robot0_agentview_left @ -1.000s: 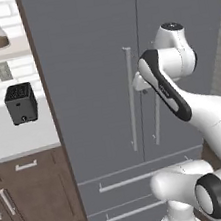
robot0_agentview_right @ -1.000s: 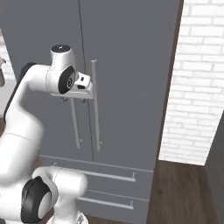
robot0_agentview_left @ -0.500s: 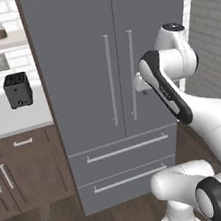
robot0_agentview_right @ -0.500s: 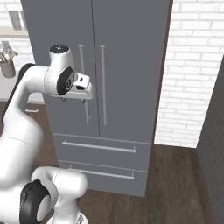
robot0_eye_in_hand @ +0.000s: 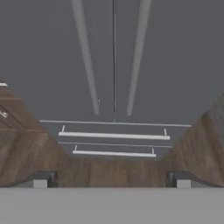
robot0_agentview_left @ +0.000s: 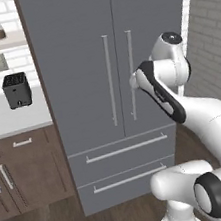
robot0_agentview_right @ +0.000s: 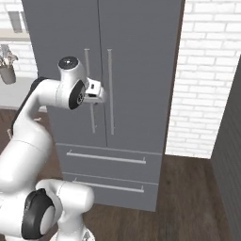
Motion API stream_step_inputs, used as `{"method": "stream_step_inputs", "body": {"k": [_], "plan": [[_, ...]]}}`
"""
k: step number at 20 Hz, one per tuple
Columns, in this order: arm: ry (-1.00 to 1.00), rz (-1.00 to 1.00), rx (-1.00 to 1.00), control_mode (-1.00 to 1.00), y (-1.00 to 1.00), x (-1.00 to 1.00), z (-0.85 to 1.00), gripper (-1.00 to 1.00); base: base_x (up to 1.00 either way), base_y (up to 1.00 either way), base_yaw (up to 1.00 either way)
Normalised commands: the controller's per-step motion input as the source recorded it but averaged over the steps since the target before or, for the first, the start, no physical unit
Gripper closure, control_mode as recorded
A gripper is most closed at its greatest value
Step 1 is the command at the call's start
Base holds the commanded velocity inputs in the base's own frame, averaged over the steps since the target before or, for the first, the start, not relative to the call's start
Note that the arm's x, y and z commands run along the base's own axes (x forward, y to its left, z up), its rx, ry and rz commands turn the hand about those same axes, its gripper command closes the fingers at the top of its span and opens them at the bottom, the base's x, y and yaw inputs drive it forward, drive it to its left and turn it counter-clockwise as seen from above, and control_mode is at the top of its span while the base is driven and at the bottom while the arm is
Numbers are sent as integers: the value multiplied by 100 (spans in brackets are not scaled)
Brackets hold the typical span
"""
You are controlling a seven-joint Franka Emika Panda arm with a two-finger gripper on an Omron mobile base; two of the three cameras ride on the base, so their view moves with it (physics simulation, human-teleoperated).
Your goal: Take the strawberry from the fridge and place it on top of the pancake, located on the dining counter.
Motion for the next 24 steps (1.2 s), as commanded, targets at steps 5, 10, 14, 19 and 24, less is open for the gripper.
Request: {"method": "stream_step_inputs", "body": {"k": [5, 10, 14, 19, 24], "plan": [[-18, 5, 0, -100, -24, 90, 0, -100, 0, 0, 0], [0, 4, 0, -100, -2, 45, 0, -100, 0, 0, 0], [0, -2, 0, -100, -18, 60, 0, -100, 0, 0, 0], [0, -10, 0, -100, -17, 58, 0, -100, 0, 0, 0], [0, -8, 0, -100, 1, 42, -1, -100, 0, 0, 0]]}}
